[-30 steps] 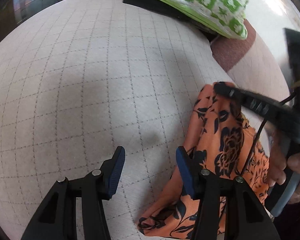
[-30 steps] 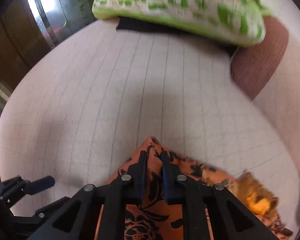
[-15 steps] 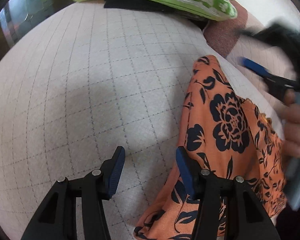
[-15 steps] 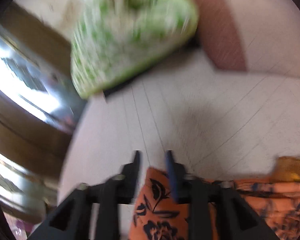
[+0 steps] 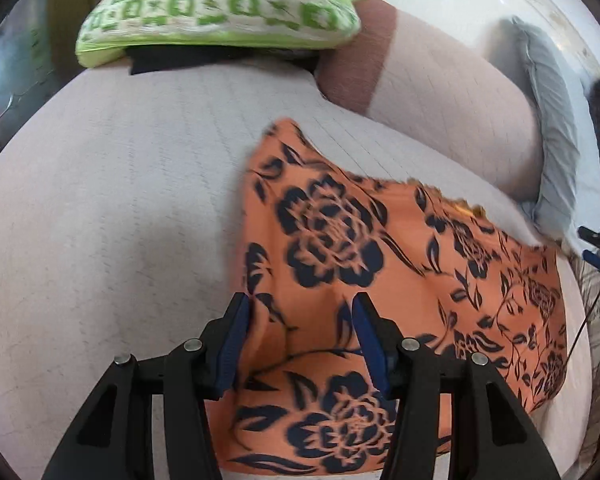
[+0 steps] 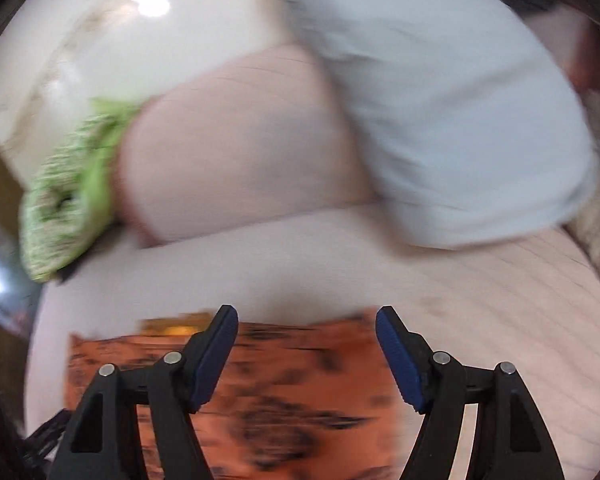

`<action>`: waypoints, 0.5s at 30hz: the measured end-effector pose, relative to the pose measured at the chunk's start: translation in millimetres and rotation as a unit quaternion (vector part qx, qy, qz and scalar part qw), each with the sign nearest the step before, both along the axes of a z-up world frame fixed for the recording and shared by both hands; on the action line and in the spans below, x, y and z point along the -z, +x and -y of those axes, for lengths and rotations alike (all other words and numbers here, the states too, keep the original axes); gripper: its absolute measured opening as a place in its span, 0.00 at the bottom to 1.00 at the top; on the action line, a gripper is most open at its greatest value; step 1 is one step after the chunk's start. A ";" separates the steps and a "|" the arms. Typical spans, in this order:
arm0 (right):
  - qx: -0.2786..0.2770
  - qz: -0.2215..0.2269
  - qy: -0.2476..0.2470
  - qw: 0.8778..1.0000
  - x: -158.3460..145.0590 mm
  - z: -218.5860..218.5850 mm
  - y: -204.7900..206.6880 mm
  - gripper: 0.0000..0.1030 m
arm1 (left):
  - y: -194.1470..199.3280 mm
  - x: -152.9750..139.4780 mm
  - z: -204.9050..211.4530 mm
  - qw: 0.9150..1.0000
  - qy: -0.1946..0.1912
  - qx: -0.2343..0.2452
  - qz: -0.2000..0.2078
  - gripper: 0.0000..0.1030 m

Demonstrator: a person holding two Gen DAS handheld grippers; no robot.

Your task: Fold small clothes

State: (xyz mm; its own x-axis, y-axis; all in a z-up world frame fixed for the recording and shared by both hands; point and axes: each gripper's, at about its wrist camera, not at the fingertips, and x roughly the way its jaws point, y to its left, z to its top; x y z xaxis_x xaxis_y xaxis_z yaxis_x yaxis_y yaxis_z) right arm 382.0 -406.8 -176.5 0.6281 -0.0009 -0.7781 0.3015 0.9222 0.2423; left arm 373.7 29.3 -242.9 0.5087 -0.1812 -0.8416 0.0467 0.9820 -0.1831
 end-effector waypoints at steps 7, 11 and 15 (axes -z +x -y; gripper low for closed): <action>0.004 -0.076 -0.007 0.997 64.8 15.6 25.3 0.32 | 14.2 22.0 6.0 0.998 0.053 -0.005 -0.021 0.56; -0.004 -0.070 -0.088 0.994 62.3 -10.6 33.4 0.07 | 20.1 24.5 -1.1 0.998 0.052 -0.005 -0.019 0.56; 0.035 -0.064 -0.106 0.992 57.4 -1.8 35.6 0.06 | 18.1 26.2 -2.6 0.998 0.063 0.001 -0.014 0.56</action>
State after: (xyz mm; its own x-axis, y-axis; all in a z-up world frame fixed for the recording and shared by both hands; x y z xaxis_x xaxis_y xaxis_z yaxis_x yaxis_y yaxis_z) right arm 417.6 -405.0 -233.9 0.5164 -0.2125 -0.8296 0.3827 0.9239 0.0015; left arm 391.7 31.9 -269.1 0.4836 -0.0750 -0.8721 0.0461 0.9971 -0.0602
